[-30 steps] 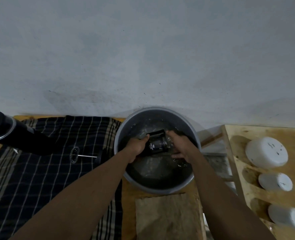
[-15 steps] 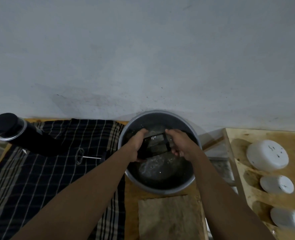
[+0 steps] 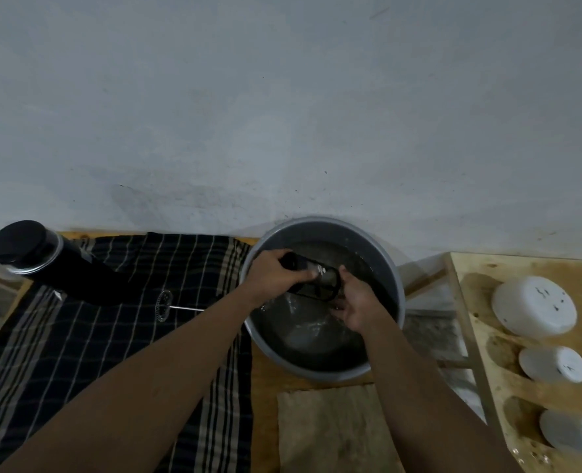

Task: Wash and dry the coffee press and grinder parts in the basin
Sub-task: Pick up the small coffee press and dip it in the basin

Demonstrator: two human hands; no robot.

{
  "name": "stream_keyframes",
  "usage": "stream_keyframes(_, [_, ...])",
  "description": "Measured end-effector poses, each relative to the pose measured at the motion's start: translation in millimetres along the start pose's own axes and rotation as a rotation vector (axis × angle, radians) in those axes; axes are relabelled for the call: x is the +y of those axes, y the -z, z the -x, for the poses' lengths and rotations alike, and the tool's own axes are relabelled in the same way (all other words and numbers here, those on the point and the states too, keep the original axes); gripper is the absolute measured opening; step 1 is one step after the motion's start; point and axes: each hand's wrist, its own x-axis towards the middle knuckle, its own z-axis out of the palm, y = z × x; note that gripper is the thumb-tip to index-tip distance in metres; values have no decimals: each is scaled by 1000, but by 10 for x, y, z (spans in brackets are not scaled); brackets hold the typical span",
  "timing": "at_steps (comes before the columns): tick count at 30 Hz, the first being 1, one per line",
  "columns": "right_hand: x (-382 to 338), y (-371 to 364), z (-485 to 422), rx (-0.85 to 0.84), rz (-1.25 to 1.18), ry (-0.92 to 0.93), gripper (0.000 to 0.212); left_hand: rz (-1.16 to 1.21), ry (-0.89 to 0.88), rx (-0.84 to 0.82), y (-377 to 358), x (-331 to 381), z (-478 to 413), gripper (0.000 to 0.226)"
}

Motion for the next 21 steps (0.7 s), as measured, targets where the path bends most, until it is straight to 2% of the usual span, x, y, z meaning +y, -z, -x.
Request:
stream_keyframes(2, [-16, 38, 3, 29, 65, 32, 35, -108, -38, -54, 6, -83, 13, 66])
stream_keyframes(4, [-9, 61, 1, 18, 122, 45, 36, -190, -59, -51, -2, -142, 13, 75])
stream_keyframes(6, [8, 87, -5, 21, 199, 36, 37, -272, -70, -42, -52, -173, 6, 78])
stream_keyframes(8, [15, 102, -2, 37, 263, 43, 27, -339, -70, -39, -111, -201, -20, 80])
stream_keyframes(10, [19, 115, -19, 105, 332, 100, 30, -356, -57, -44, -193, -220, -38, 80])
stream_keyframes(13, [9, 163, -29, 210, 395, 209, 32, -317, -8, -65, -369, -252, -55, 77])
stream_keyframes(16, [-61, 198, 65, 214, 457, 312, 27, -199, 81, -99, -501, -329, -92, 75])
stream_keyframes(21, [-226, 182, 208, 129, 607, 508, 23, 54, 251, -182, -463, -339, -69, 108])
